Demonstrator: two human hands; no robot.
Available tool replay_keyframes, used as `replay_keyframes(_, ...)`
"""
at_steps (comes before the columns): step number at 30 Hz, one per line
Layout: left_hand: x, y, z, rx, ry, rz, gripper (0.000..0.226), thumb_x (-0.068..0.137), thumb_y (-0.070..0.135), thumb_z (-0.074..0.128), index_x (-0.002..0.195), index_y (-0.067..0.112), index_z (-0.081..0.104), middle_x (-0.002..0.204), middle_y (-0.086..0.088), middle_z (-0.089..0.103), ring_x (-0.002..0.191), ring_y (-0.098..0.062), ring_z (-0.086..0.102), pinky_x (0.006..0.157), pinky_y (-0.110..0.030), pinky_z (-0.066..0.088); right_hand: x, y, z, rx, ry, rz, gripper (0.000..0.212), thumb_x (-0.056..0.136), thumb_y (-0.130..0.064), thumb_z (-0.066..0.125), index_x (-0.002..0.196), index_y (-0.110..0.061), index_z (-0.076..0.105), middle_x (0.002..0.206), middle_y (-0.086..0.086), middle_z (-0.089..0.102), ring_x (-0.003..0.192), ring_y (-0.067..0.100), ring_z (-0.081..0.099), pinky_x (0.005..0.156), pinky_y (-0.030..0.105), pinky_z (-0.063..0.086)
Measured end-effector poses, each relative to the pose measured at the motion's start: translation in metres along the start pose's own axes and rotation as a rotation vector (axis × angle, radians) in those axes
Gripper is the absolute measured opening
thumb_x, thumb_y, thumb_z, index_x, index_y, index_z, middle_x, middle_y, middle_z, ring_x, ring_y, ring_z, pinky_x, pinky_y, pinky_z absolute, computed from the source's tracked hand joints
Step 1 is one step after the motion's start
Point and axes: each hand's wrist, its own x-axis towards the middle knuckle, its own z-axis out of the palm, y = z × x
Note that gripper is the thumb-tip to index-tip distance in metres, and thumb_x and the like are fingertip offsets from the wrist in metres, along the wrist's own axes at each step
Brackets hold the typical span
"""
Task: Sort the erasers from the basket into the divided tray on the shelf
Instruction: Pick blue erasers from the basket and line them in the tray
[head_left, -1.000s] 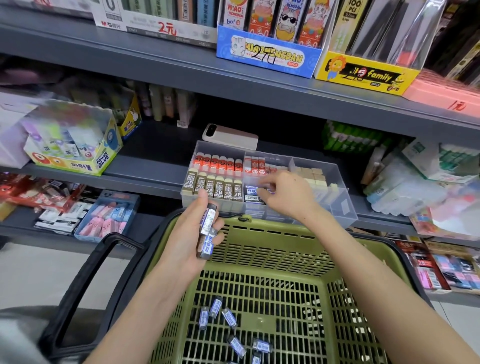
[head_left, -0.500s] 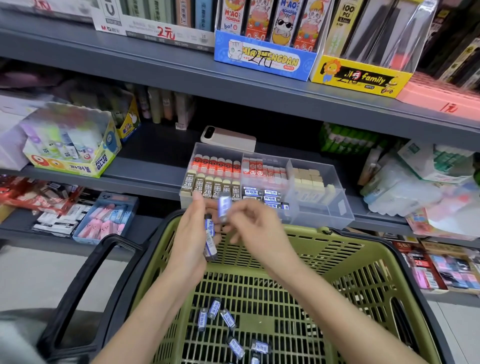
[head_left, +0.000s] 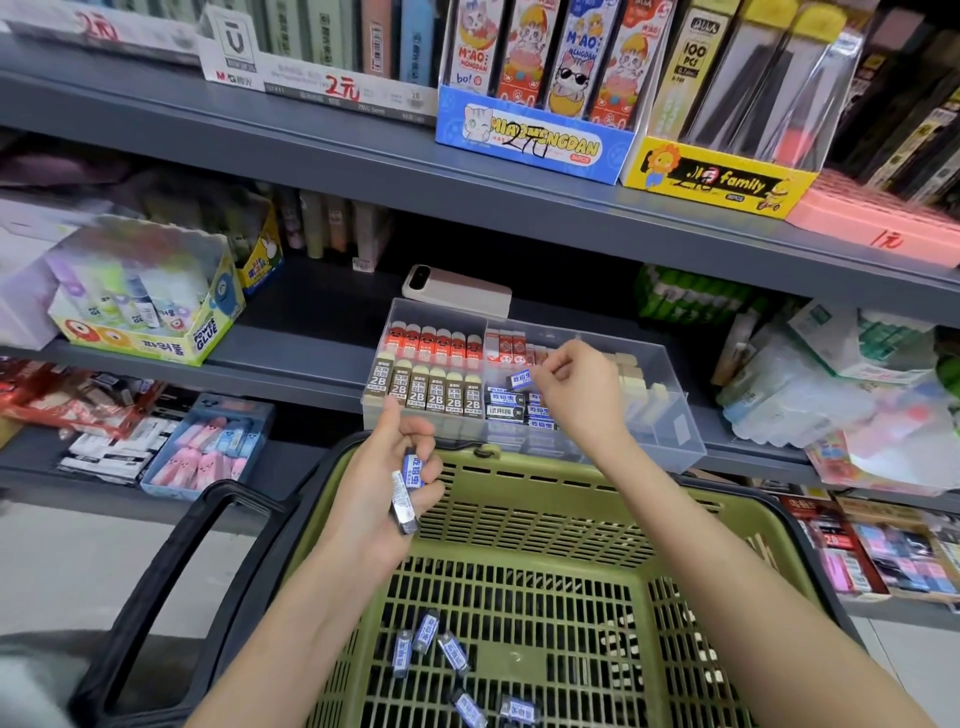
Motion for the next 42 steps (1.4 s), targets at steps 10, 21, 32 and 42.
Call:
replay_keyframes(10,0.001,0.002,-0.002,0.001,-0.007,0.009,0.037,0.080,0.047,0.054,0.076,0.010,0.058,0.059,0.003,0.045,0.042,-0.007,0.038,0.031,-0.015,0.026,-0.002,-0.006,0.016,-0.373,-0.051,-0.063,0.040,0.088,-0.013,0.050,0.050,-0.014,0.041,0.049,-0.002,0.041,0.057,0.021,0.043,0.053,0.023,0.027)
replay_keyframes(21,0.002,0.000,-0.002,-0.035,-0.024,0.030,0.041,0.080,0.050,0.052,0.072,0.012,0.063,0.060,0.002,0.044,0.045,-0.008,0.039,0.032,-0.016,0.028,-0.004,-0.007,0.003,-0.232,-0.156,0.004,0.019,0.089,-0.017,0.056,0.101,-0.011,0.070,0.094,0.005,0.072,0.083,0.019,0.063,0.072,0.026,0.047)
replay_keyframes(32,0.003,-0.001,0.004,-0.049,0.083,0.045,0.044,0.092,0.055,0.038,0.079,0.017,0.054,0.060,0.006,0.044,0.048,-0.006,0.039,0.035,-0.017,0.033,-0.126,-0.049,0.004,-0.074,-0.310,-0.546,0.027,0.072,-0.045,0.072,0.085,-0.022,0.067,0.073,-0.010,0.065,0.070,0.011,0.057,0.068,0.027,0.046)
replay_keyframes(42,-0.018,-0.021,0.013,0.387,-0.113,0.221,0.039,0.087,0.043,0.043,0.098,0.011,0.063,0.084,-0.001,0.071,0.078,-0.011,0.067,0.066,-0.021,0.053,-0.118,-0.043,-0.003,0.327,-0.208,-0.341,0.017,0.092,-0.025,0.053,0.103,-0.021,0.064,0.087,-0.012,0.063,0.071,0.006,0.058,0.063,0.025,0.051)
